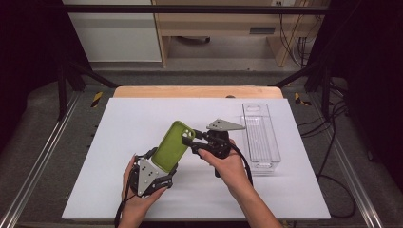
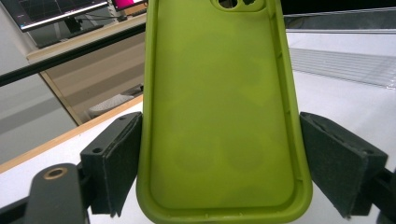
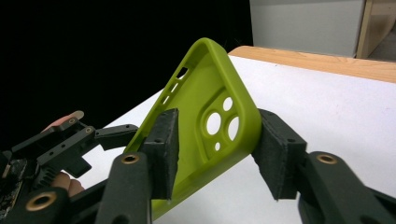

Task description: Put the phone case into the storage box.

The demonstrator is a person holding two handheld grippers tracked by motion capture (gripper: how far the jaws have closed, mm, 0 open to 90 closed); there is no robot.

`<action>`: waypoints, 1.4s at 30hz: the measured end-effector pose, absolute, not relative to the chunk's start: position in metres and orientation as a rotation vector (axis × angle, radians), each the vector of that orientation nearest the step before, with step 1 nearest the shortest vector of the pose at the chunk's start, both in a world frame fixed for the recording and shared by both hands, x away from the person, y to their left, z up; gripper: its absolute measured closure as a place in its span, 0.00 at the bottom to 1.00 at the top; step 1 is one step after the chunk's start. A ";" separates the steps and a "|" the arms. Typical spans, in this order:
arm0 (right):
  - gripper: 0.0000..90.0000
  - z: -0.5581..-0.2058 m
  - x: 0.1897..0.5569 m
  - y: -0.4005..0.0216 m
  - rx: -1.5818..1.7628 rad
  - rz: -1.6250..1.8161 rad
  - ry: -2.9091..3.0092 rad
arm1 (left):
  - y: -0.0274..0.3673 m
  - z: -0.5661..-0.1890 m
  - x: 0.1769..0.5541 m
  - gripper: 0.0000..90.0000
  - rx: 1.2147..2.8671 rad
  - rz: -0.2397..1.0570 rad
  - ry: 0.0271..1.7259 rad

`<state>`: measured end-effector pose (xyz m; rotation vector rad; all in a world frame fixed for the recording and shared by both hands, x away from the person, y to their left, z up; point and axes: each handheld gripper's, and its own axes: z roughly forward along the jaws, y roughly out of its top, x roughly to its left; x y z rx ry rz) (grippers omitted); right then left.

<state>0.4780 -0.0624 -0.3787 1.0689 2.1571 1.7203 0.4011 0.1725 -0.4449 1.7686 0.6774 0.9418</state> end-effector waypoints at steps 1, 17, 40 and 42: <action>0.62 -0.379 0.479 -0.063 1.074 1.726 2.156 | 0.173 -0.445 0.401 0.18 1.769 0.944 0.678; 0.77 -0.381 0.485 -0.064 1.104 1.705 2.163 | 0.172 -0.450 0.404 0.18 1.792 0.942 0.690; 0.86 -0.376 0.478 -0.047 1.090 1.701 2.171 | 0.178 -0.462 0.417 0.17 1.802 0.883 0.756; 0.86 -0.374 0.477 -0.045 1.071 1.690 2.172 | 0.178 -0.462 0.417 0.17 1.791 0.877 0.762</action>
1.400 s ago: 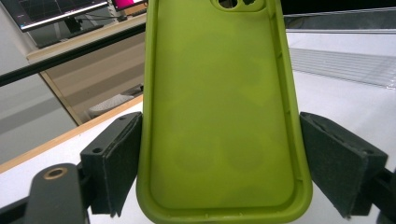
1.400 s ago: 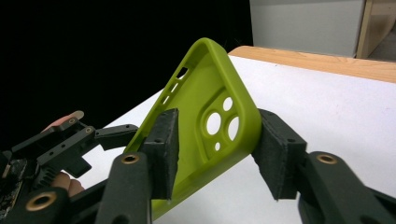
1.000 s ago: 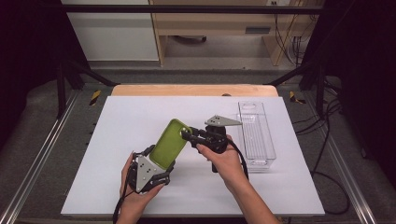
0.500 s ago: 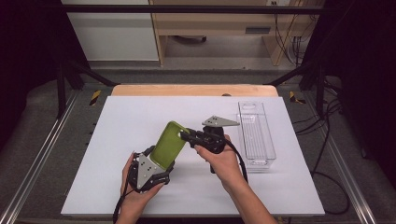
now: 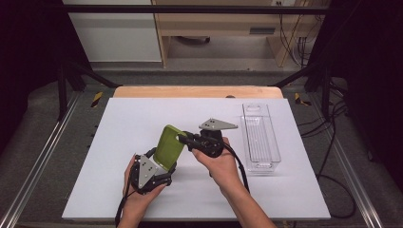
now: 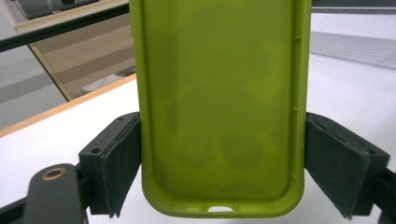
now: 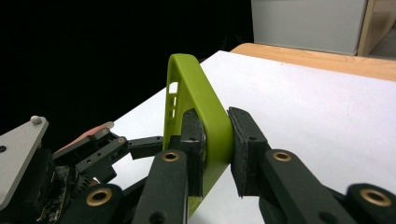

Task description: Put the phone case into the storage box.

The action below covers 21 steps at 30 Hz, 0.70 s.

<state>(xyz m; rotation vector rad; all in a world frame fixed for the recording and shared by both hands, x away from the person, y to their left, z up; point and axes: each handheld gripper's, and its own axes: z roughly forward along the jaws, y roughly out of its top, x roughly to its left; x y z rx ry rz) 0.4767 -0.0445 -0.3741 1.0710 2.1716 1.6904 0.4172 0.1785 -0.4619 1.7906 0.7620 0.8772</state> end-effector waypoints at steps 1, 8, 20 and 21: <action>0.86 -0.372 0.476 -0.042 1.059 1.680 2.172 | 0.180 -0.461 0.417 0.17 1.781 0.876 0.767; 0.86 -0.367 0.476 -0.032 1.003 1.666 2.168 | 0.183 -0.461 0.418 0.17 1.749 0.885 0.783; 0.86 -0.359 0.477 -0.023 0.944 1.636 2.166 | 0.188 -0.462 0.417 0.15 1.704 0.888 0.796; 0.86 -0.359 0.478 -0.024 0.938 1.620 2.161 | 0.188 -0.462 0.417 0.15 1.707 0.880 0.794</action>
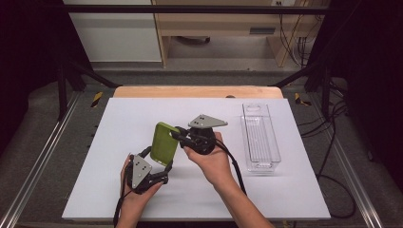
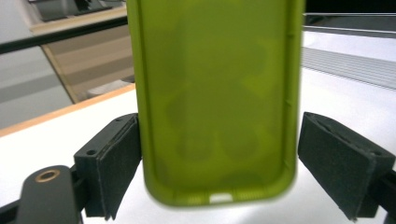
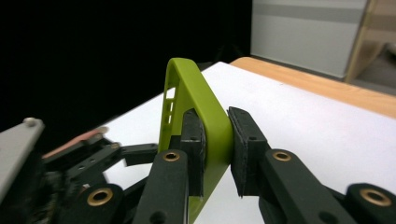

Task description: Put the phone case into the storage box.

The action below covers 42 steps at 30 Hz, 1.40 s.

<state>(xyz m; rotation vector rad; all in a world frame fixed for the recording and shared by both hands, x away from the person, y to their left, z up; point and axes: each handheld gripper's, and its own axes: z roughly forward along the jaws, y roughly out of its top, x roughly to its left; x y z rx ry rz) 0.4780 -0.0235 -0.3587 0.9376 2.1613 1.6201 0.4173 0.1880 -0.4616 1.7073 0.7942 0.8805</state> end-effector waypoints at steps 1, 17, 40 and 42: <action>0.86 -0.359 0.478 -0.024 0.938 1.620 2.161 | 0.188 -0.462 0.418 0.15 1.712 0.868 0.791; 0.86 -0.344 0.523 -0.073 0.905 1.463 2.100 | 0.213 -0.458 0.417 0.05 1.648 0.736 0.831; 0.86 -0.321 0.544 -0.130 0.910 1.381 2.051 | 0.245 -0.454 0.416 0.03 1.590 0.789 0.871; 0.86 -0.319 0.548 -0.134 0.909 1.375 2.047 | 0.247 -0.454 0.417 0.03 1.576 0.785 0.884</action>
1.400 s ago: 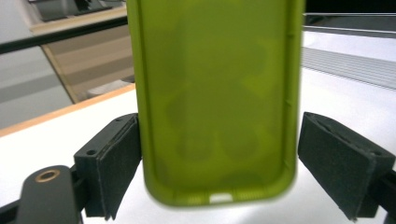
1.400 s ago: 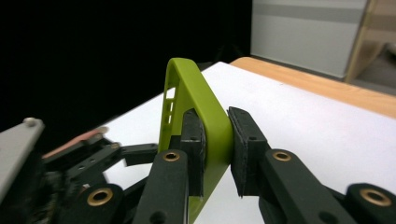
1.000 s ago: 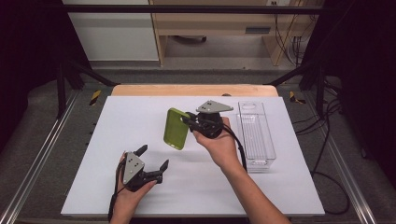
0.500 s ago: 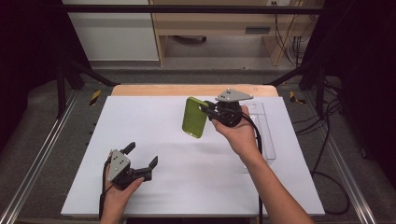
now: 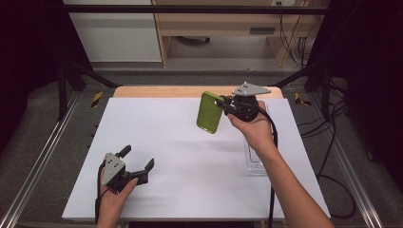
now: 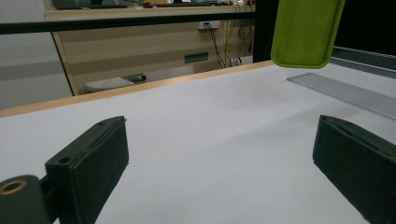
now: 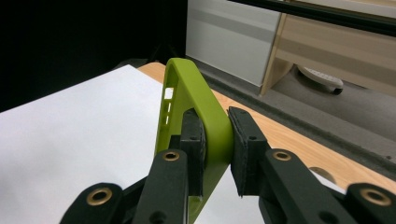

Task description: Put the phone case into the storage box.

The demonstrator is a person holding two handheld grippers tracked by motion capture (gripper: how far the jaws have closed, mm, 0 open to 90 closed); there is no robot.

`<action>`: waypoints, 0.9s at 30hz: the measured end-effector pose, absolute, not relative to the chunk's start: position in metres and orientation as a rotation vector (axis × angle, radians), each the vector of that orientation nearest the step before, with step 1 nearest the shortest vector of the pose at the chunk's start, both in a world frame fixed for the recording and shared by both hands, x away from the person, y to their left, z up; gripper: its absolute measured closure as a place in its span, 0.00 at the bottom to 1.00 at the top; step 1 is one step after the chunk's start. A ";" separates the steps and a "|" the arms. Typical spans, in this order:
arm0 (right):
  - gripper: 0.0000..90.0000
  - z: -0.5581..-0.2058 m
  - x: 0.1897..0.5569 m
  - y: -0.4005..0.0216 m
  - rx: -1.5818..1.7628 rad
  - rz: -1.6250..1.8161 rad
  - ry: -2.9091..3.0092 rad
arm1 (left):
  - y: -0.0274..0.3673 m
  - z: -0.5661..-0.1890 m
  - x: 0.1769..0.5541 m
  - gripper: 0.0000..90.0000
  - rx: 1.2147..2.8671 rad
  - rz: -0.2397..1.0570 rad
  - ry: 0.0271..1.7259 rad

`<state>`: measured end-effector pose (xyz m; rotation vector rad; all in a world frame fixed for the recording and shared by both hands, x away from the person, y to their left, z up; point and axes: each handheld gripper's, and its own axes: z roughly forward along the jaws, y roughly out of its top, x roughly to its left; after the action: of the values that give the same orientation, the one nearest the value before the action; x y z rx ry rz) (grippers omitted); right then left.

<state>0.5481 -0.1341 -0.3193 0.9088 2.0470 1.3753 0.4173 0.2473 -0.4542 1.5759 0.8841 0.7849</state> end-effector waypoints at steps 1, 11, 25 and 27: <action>0.86 -0.318 0.553 -0.139 0.919 1.363 2.041 | 0.248 -0.455 0.418 0.04 1.575 0.786 0.886; 0.86 -0.310 0.574 -0.159 0.928 1.327 2.021 | 0.257 -0.456 0.418 0.05 1.553 0.809 0.914; 0.86 -0.295 0.583 -0.176 0.924 1.330 1.980 | 0.259 -0.458 0.419 0.05 1.550 0.812 0.921; 0.86 -0.294 0.583 -0.177 0.924 1.328 1.978 | 0.259 -0.458 0.419 0.05 1.550 0.810 0.920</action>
<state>0.5833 -0.1767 -0.2941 0.9242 1.9781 1.3275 0.4188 0.2589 -0.4584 1.5500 0.9201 0.8102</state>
